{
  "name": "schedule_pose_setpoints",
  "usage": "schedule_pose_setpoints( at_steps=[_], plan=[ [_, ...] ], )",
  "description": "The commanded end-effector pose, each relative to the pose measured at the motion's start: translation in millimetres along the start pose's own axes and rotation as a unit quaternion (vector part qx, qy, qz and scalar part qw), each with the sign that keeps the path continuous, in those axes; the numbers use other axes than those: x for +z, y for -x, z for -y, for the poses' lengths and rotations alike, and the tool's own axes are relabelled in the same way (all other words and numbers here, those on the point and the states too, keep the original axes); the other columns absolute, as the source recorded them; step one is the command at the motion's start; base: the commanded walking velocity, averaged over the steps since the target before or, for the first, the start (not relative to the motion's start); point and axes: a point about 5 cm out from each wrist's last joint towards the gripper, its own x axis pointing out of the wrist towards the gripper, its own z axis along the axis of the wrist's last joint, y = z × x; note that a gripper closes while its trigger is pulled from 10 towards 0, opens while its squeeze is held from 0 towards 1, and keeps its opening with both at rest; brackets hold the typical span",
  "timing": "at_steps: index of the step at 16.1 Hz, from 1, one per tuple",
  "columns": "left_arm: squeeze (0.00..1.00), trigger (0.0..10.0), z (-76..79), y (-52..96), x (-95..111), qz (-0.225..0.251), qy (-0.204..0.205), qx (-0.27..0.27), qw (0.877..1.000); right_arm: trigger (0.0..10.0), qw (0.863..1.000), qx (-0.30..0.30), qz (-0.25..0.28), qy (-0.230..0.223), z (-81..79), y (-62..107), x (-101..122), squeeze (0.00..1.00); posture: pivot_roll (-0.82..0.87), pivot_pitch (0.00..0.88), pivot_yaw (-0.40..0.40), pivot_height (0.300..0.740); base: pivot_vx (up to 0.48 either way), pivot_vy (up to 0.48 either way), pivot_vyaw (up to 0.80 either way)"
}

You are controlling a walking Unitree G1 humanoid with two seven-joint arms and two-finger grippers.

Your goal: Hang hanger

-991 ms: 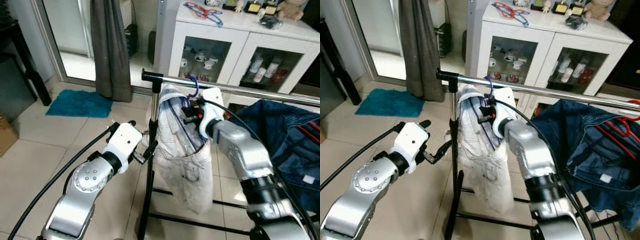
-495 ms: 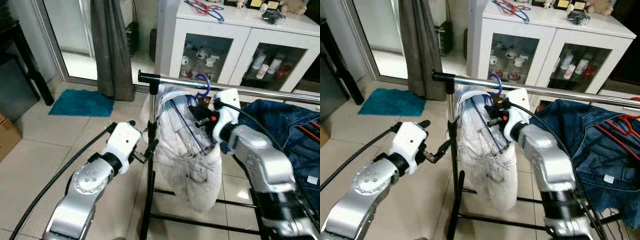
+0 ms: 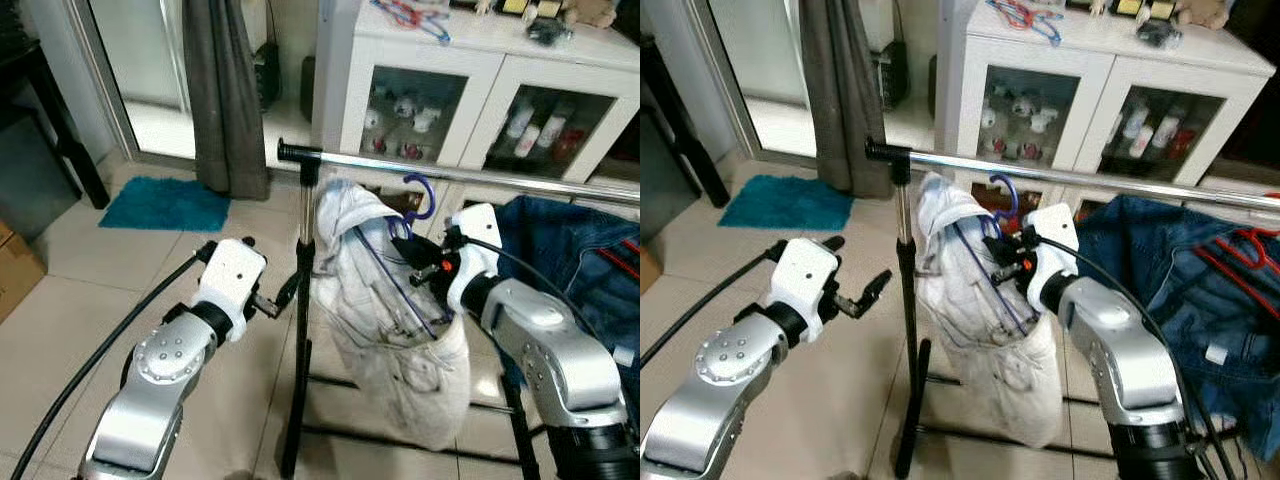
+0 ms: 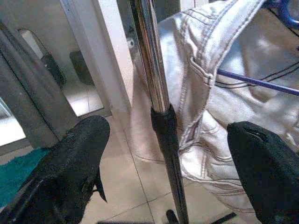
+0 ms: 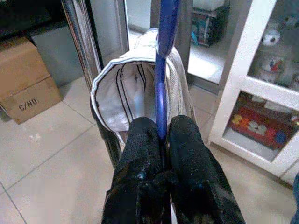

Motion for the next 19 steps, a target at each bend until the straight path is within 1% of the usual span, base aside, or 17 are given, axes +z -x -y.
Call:
schedule_pose_setpoints(
  at_steps=[1, 4, 6, 8, 9, 10, 11, 14, 16, 18, 19],
  plan=[
    [0.0, 10.0, -0.9, -0.7, -2.1, -0.003, 0.002, 0.0, 1.0, 0.0, 1.0, 0.002, 0.026, 0.011, -1.8, 4.3, 11.7, 0.0, -0.04, 0.0, -0.025, 0.74, -0.368, 0.0, 0.0],
    [0.0, 10.0, -1.7, -1.1, -3.9, -0.003, 0.001, -0.001, 1.0, 0.0, 1.0, -0.002, 0.024, 0.01, -1.0, 6.6, 10.8, 0.0, -0.04, 0.0, -0.025, 0.74, -0.348, 0.0, 0.0],
    [0.0, 10.0, -3.1, -2.6, -5.5, -0.007, -0.007, -0.002, 1.0, 0.0, 1.0, -0.006, 0.024, 0.01, 0.0, 7.6, 11.1, 0.0, -0.04, 0.0, -0.025, 0.74, 0.0, 0.0, 0.0],
    [0.0, 10.0, -4.6, -5.1, -5.7, -0.002, -0.004, -0.007, 1.0, 0.0, 1.0, -0.009, 0.023, 0.009, 1.2, 8.7, 11.2, 0.0, -0.04, 0.0, -0.025, 0.74, 0.0, 0.0, 0.0],
    [1.0, 10.0, -6.4, -6.5, -3.3, 0.012, 0.008, -0.017, 1.0, 0.0, 1.0, -0.01, 0.023, 0.009, 1.0, 9.8, 11.1, 0.0, -0.03, 0.0, -0.034, 0.74, 0.0, 0.0, 0.0],
    [1.0, 10.0, -6.9, -8.1, -1.6, 0.019, 0.009, -0.032, 0.999, 0.0, 1.0, -0.01, 0.024, 0.009, 0.5, 10.4, 11.9, 0.0, -0.03, 0.0, -0.034, 0.74, 0.0, 0.0, 0.0],
    [1.0, 10.0, -8.6, -12.0, -1.4, 0.018, -0.001, -0.049, 0.999, 0.0, 1.0, -0.009, 0.026, 0.009, -1.1, 10.8, 14.0, 0.0, -0.04, 0.0, -0.037, 0.74, 0.0, 0.0, 0.0],
    [1.0, 10.0, -17.8, -23.3, -0.3, 0.024, -0.025, -0.046, 0.998, 0.0, 0.999, -0.005, 0.03, 0.02, -3.2, 13.7, 19.3, 0.0, -0.05, 0.0, -0.024, 0.74, 0.0, 0.0, 0.0],
    [1.0, 10.0, -18.8, -27.9, -0.6, 0.027, -0.033, -0.057, 0.997, 0.0, 0.999, -0.006, 0.031, 0.025, -2.6, 17.4, 21.7, 0.0, -0.06, 0.0, -0.021, 0.74, 0.0, 0.0, 0.0],
    [1.0, 10.0, -17.8, -33.7, -0.2, 0.035, -0.029, -0.07, 0.997, 0.0, 0.999, -0.003, 0.033, 0.027, -3.6, 20.6, 24.5, 0.0, -0.06, 0.0, -0.02, 0.74, 0.0, 0.0, 0.0],
    [0.75, 10.0, -16.5, -40.7, -0.5, 0.039, -0.028, -0.077, 0.996, 0.0, 0.999, 0.005, 0.035, 0.029, -6.0, 22.2, 26.6, 0.0, -0.07, 0.0, -0.018, 0.74, 0.0, 0.0, 0.0]
  ],
)
